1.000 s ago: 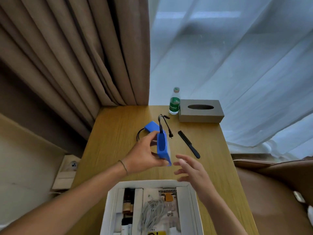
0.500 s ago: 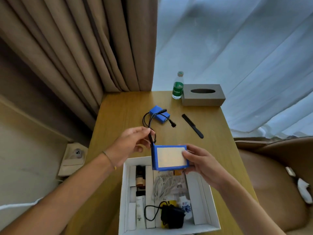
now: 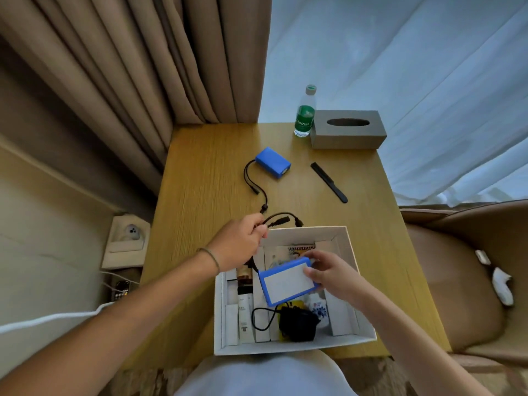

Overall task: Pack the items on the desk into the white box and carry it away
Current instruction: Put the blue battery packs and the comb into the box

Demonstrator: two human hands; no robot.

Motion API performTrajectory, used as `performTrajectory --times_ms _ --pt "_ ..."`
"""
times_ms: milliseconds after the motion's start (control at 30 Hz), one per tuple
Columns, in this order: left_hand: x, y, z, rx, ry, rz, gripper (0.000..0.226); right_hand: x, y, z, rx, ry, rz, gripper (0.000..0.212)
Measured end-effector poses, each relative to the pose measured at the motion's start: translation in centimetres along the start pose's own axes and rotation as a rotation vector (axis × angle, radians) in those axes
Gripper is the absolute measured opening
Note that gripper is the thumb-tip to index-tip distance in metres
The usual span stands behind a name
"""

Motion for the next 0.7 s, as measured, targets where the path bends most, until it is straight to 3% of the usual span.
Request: performTrajectory --times_ms 100,233,433,567,700 --pt "-1.7 -0.2 0.1 -0.039 -0.008 0.15 0.022 -0.6 0.9 0.5 -0.021 0.037 -0.154 0.035" --pt "-3.4 -0.3 -0.3 -0.092 -0.059 0.278 0.02 -1.7 2.1 0.9 -0.057 0.007 -0.128 0.034" --pt "-4.5 -1.0 -1.4 -0.161 -0.172 0.233 0.031 -1.8 4.1 1.1 -0.112 0.024 -0.129 0.032" --pt "-4.8 -1.2 -2.1 -0.232 -0.232 0.266 0.02 -1.8 4.9 1.1 -0.126 0.066 -0.146 0.036" --pt "-5.2 -1.0 -2.0 -0.308 -0.223 0.366 0.02 -1.8 5.3 1.4 -0.149 0.117 -0.146 0.011"
Point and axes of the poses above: each hand's wrist, its own z-axis towards the middle knuckle, its own x-axis out of the back of the hand, y = z × x, the point moved 8 cm from there along z, towards the middle knuckle, and after that the axes turned 3 degrees about y, right-handed, at the moved point
